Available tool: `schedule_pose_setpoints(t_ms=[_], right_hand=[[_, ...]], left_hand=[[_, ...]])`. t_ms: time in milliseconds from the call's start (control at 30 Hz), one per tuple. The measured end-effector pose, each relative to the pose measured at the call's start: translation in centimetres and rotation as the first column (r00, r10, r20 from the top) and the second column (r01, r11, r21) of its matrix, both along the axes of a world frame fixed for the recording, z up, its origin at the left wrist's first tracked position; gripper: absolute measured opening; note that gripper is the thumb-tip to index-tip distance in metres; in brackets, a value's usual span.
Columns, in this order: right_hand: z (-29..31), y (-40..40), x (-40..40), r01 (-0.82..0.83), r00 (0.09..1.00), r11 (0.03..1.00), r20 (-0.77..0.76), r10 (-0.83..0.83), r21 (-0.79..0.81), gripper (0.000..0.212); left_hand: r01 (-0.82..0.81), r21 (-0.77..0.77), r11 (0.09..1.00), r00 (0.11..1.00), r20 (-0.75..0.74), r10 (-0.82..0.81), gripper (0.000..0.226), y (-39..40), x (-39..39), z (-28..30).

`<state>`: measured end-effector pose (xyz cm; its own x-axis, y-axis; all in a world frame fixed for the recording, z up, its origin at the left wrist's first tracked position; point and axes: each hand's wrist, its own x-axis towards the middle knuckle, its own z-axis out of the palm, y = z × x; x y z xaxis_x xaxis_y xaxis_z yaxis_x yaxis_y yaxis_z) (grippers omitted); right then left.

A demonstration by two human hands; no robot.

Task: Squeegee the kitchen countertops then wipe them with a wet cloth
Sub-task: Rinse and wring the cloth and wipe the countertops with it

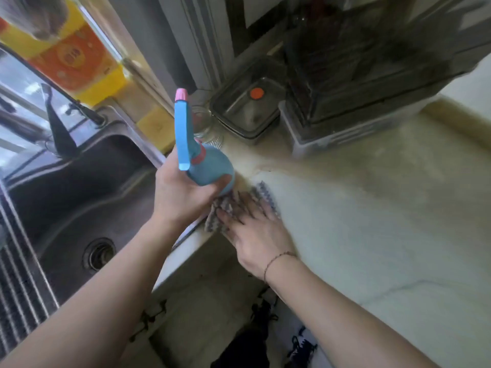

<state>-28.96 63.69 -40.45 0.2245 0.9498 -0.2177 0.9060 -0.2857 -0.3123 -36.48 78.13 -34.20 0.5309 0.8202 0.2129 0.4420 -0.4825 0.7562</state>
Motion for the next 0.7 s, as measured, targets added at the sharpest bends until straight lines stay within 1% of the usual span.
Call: schedule_pose_setpoints(t_ms=[67, 167, 233, 300, 367, 433, 500, 533, 567, 600, 633, 667, 700], right_hand=[[0.1, -4.8, -0.1, 0.005, 1.000, 1.000, 0.011, -0.005, -0.001, 0.049], [0.5, -11.9, 0.1, 0.092, 0.994, 0.996, 0.064, -0.091, -0.011, 0.049], [0.7, -14.4, -0.7, 0.141, 0.986, 0.990, 0.093, -0.138, -0.023, 0.052], [0.7, -14.6, -1.4, 0.173, 0.982, 0.985, 0.082, -0.171, -0.025, 0.056], [0.7, -14.2, -1.6, 0.224, 0.973, 0.973, 0.044, -0.226, 0.046, 0.059], [0.7, -14.9, -1.0, 0.301, 0.954, 0.933, -0.056, -0.296, 0.196, 0.058], [0.1, -16.6, -0.3, 0.378, 0.926, 0.851, -0.139, -0.351, 0.366, 0.049], [-0.2, -17.5, -0.1, 0.400, 0.916, 0.819, -0.138, -0.378, 0.413, 0.042], [-0.4, -18.0, 0.0, 0.401, 0.912, 0.812, -0.103, -0.397, 0.425, 0.036], [-0.5, -18.3, 0.0, 0.390, 0.912, 0.825, -0.047, -0.408, 0.409, 0.032], [-0.5, -18.5, -0.1, 0.385, 0.907, 0.841, 0.010, -0.420, 0.381, 0.030], [-0.4, -18.6, -0.2, 0.384, 0.899, 0.849, 0.063, -0.434, 0.364, 0.029], [0.0, -18.7, -0.2, 0.384, 0.887, 0.849, 0.112, -0.448, 0.363, 0.027]], left_hand=[[0.000, -0.027, 1.000, 1.000, -0.024, -0.001, 0.057, -0.7, 0.1, -0.5], [-0.006, -0.049, 0.999, 0.994, -0.105, 0.001, 0.060, -1.3, 0.3, -1.0], [0.007, -0.044, 0.999, 0.986, -0.168, -0.014, 0.062, -1.0, 0.5, -1.3], [-0.007, -0.037, 0.999, 0.982, -0.190, 0.000, 0.059, -0.6, 0.7, -1.3], [-0.026, -0.033, 0.999, 0.983, -0.184, 0.019, 0.059, -0.6, 0.9, -1.5], [-0.030, -0.039, 0.999, 0.985, -0.173, 0.023, 0.062, -0.8, 1.3, -2.0], [-0.033, -0.119, 0.992, 0.993, -0.116, 0.019, 0.075, -1.3, 1.0, -2.4], [-0.042, -0.138, 0.990, 0.996, -0.085, 0.031, 0.084, -1.8, 0.4, -2.4], [-0.058, -0.090, 0.994, 0.997, -0.065, 0.052, 0.090, -2.7, -0.5, -2.5], [-0.056, 0.034, 0.998, 0.997, -0.044, 0.057, 0.086, -3.9, -1.6, -2.5], [-0.003, 0.175, 0.985, 1.000, -0.018, 0.006, 0.074, -5.8, -2.7, -2.5], [0.142, 0.274, 0.951, 0.990, -0.021, -0.142, 0.059, -8.2, -3.4, -2.5], [0.362, 0.332, 0.871, 0.930, -0.070, -0.360, 0.044, -10.6, -3.7, -2.9]])
